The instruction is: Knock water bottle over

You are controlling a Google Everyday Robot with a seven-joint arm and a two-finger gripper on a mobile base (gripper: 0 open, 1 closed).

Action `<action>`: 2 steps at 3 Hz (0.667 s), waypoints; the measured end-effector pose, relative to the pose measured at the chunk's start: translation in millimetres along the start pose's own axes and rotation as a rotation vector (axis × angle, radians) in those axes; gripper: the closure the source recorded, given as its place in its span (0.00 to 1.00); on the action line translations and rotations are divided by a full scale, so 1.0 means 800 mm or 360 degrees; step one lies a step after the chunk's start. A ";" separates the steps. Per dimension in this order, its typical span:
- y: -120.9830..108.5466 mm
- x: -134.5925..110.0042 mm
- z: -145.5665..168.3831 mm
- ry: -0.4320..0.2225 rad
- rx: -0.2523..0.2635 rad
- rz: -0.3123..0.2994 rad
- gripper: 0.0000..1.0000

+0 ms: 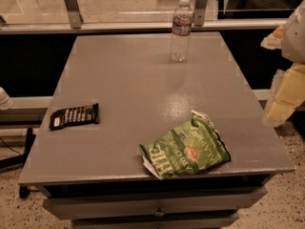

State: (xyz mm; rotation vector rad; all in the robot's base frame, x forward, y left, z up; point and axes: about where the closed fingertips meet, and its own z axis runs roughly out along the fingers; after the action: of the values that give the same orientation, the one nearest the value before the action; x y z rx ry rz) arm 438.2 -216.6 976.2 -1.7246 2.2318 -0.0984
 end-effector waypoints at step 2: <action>-0.034 -0.006 0.015 -0.0087 0.0102 0.0005 0.00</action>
Offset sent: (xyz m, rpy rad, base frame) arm 0.0949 -0.0063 -0.0194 0.1210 -0.1957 -0.0076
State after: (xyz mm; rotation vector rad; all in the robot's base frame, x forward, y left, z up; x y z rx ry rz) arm 468.3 -217.5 972.3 -1.6701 2.1682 -0.1193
